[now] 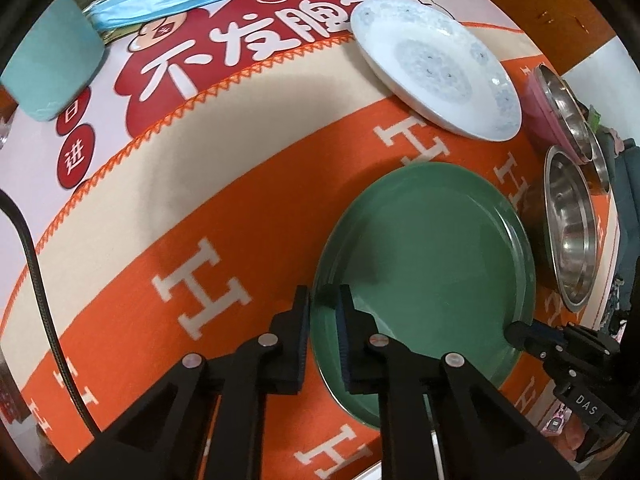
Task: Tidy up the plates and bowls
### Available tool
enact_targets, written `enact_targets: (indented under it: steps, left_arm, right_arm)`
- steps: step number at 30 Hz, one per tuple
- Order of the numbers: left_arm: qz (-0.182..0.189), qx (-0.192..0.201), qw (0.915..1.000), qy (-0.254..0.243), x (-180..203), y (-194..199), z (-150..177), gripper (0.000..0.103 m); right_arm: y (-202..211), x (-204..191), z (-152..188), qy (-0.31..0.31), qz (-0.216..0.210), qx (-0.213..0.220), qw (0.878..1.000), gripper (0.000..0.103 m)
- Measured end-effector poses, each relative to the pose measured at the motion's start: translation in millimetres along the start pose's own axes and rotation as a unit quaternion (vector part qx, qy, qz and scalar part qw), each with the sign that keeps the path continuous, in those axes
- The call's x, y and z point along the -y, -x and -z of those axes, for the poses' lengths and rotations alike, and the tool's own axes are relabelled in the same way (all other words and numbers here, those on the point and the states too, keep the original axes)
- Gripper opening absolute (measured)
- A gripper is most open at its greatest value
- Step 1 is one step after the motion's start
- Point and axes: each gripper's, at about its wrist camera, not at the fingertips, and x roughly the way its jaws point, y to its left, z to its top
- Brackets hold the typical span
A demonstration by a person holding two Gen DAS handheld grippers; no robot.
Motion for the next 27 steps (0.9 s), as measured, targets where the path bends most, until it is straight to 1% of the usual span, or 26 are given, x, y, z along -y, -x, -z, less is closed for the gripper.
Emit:
enact_targets:
  steps: [5,9,11,15,18,20,26,27]
  left_arm:
    - [0.008,0.004,0.9998,0.016,-7.2,4.1,13.4,0.009]
    - [0.025,0.006,0.9993,0.026,-15.2,7.4,23.1,0.008]
    - [0.035,0.008,0.999,0.027,-18.2,10.1,27.6,0.007]
    - [0.042,0.01,0.9988,0.022,-25.2,12.5,38.9,0.007]
    - [0.049,0.015,0.9983,0.026,-28.5,15.4,49.7,0.006]
    - [0.054,0.017,0.9979,0.032,-31.1,16.8,50.9,0.006]
    - [0.052,0.025,0.9974,0.044,-37.2,33.6,66.6,0.006]
    - [0.052,0.026,0.9972,0.047,-34.5,33.0,62.9,0.006]
  right_arm:
    - [1.1,-1.8,-1.1,0.011,-0.003,-0.002,1.0,0.012]
    - [1.5,0.3,-1.5,0.013,-0.007,-0.004,1.0,0.011]
    - [2.6,1.1,-1.4,0.018,-0.011,-0.002,1.0,0.011]
    - [3.4,2.9,-0.5,0.026,-0.016,-0.003,1.0,0.011]
    - [4.2,3.2,1.4,0.037,-0.02,-0.001,0.999,0.011]
    - [5.7,2.8,2.2,0.044,-0.023,0.001,0.999,0.011]
    - [9.7,-1.1,3.5,0.059,-0.033,-0.001,0.998,0.011]
    - [10.4,-2.4,3.7,0.061,-0.033,-0.002,0.998,0.011]
